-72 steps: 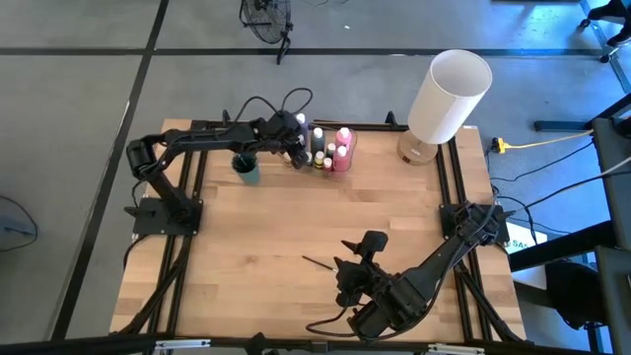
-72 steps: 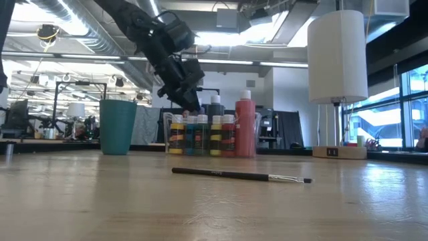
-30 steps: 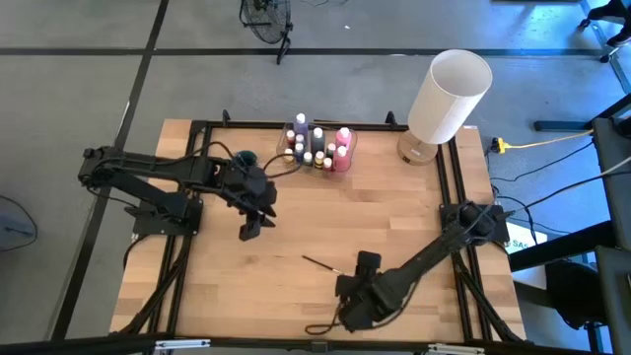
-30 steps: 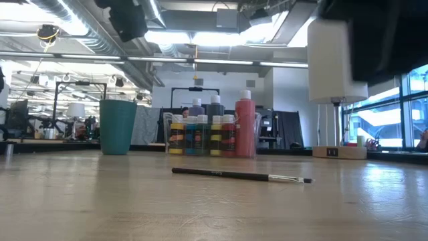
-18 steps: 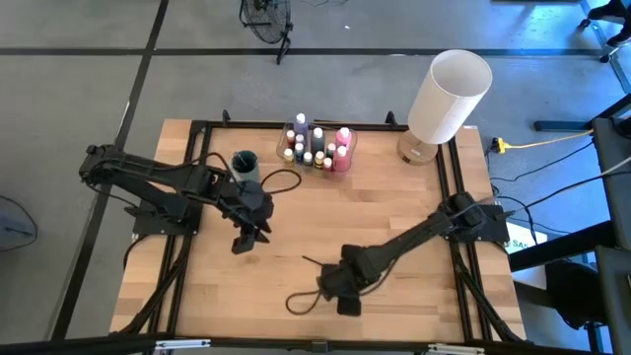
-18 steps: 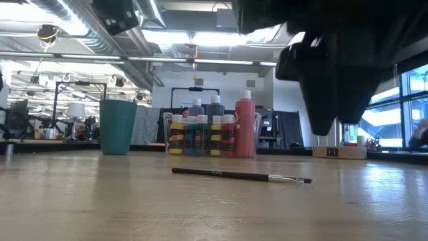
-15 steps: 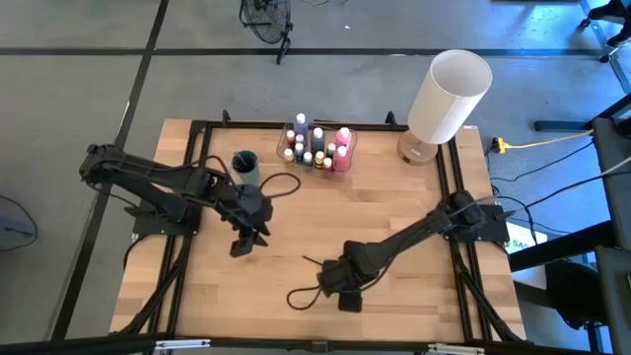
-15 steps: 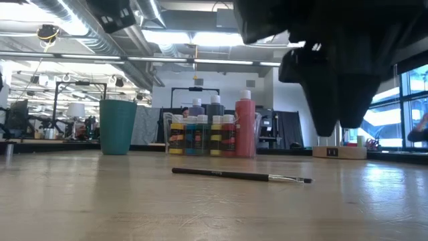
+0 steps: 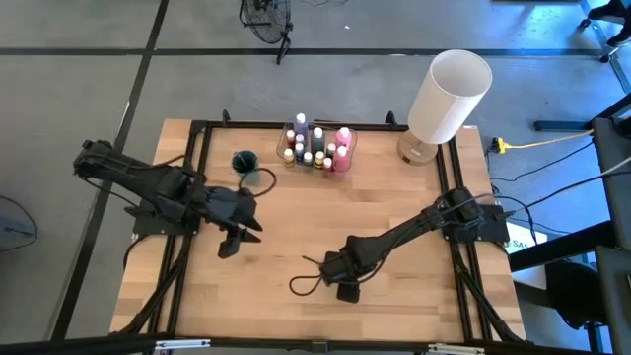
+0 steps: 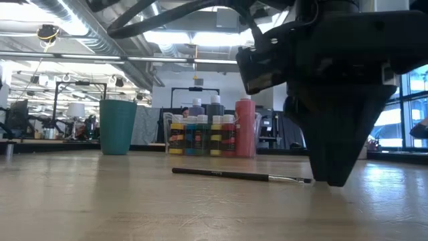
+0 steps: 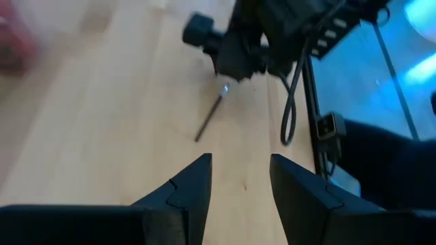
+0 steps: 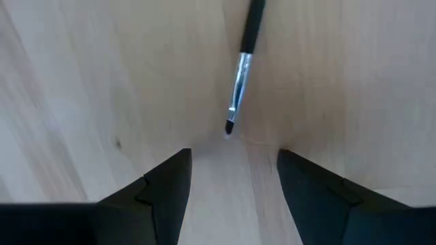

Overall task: Pick & Place Paint Supplies
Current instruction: Put the silver paint brush into the green cup

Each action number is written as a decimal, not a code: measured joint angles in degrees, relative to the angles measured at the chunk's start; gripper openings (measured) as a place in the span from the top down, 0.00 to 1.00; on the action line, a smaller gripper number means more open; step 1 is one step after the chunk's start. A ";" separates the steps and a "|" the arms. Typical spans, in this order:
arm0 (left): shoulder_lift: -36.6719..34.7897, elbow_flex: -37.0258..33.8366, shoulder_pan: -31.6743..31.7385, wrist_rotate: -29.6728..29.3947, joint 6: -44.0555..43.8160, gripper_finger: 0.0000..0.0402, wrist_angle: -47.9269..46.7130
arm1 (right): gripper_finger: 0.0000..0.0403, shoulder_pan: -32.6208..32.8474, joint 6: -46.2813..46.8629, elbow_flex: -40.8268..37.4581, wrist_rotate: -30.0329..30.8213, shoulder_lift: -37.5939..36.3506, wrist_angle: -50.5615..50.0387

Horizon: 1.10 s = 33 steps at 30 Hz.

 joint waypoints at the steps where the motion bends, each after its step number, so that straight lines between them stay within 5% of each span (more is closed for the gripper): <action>1: -0.58 0.00 -0.56 -1.46 -0.23 0.64 0.02 | 0.45 -0.16 0.64 -0.14 -0.05 -0.03 0.37; 12: -2.76 0.00 -3.79 -9.76 -0.38 0.64 0.04 | 0.45 -0.62 2.38 -0.59 4.44 0.06 4.05; 33: -2.72 0.00 -3.79 -10.27 -0.68 0.64 0.02 | 0.51 0.30 3.23 -0.68 5.58 0.31 3.81</action>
